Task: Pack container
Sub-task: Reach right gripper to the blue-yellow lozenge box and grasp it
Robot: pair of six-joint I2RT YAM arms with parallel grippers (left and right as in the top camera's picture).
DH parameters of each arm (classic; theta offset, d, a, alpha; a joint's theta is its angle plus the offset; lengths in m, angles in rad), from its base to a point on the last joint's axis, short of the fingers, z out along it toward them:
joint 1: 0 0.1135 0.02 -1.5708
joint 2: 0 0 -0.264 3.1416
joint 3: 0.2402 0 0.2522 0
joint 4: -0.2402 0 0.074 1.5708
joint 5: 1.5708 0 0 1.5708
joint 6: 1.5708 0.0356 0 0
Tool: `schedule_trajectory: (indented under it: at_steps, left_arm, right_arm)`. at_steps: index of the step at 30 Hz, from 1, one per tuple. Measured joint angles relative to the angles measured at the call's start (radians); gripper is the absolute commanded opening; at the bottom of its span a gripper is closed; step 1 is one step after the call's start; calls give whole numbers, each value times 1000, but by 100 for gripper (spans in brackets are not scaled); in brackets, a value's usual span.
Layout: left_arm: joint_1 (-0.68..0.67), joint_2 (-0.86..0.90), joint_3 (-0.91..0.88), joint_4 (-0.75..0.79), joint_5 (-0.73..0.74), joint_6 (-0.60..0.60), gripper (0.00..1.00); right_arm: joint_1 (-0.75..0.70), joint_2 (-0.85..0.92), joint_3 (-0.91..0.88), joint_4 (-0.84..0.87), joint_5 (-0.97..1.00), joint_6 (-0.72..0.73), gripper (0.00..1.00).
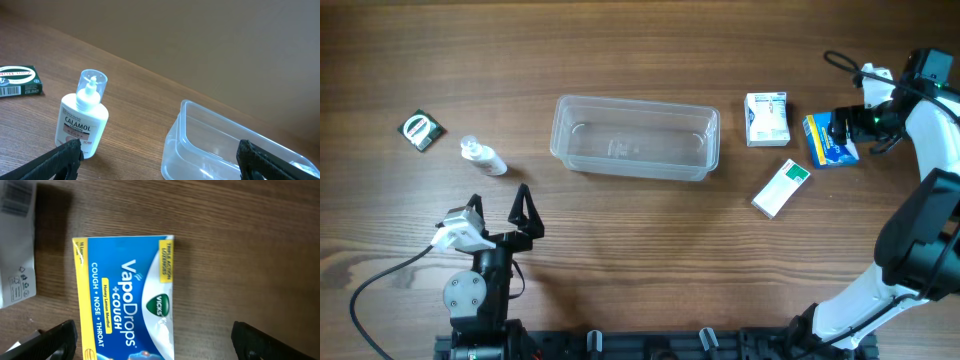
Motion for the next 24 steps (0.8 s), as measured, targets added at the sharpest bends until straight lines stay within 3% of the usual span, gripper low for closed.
schedule_trajectory:
  at_steps: [24]
  left_arm:
    - [0, 0, 0, 0, 0, 0, 100]
  right_arm:
    - [1, 129, 0, 25, -148, -68, 100]
